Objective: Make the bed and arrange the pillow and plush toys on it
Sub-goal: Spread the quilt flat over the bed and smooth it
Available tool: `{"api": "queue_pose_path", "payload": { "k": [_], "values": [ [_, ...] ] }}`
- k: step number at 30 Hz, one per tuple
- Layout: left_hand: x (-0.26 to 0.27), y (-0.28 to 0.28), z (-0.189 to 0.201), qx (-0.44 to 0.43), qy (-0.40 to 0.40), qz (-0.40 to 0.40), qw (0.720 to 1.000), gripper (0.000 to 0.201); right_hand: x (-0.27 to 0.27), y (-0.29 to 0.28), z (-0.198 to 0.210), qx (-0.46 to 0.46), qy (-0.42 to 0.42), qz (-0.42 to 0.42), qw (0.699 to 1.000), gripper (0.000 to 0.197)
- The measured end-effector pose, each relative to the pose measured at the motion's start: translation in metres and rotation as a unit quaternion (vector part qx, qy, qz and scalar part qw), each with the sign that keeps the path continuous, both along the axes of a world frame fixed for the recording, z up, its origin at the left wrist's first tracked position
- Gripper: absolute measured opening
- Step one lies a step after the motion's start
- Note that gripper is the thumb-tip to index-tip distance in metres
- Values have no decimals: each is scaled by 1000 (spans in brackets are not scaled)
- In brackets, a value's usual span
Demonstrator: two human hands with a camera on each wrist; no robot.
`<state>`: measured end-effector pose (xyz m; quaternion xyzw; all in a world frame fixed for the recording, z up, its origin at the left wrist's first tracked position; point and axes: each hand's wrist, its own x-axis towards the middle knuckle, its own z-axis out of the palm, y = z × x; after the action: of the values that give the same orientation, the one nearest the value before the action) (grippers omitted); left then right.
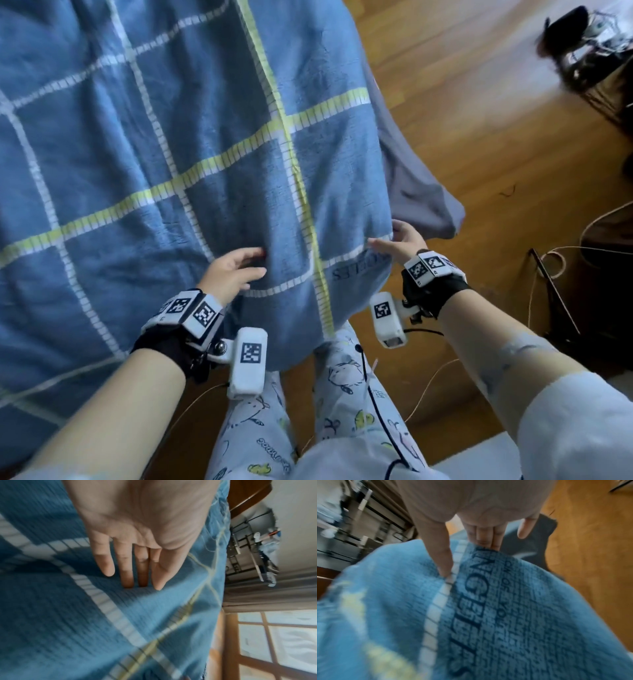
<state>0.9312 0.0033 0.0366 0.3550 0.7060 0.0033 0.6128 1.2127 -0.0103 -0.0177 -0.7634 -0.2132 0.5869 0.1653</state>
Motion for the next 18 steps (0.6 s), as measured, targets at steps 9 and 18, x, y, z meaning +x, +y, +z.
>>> {"api": "queue_pose_path", "payload": {
  "k": [9, 18],
  "values": [
    [75, 46, 60, 62, -47, -30, 997, 17, -33, -2, 82, 183, 53, 227, 955, 35],
    [70, 67, 77, 33, -11, -50, 998, 18, -48, -13, 110, 264, -109, 329, 900, 68]
  ]
}}
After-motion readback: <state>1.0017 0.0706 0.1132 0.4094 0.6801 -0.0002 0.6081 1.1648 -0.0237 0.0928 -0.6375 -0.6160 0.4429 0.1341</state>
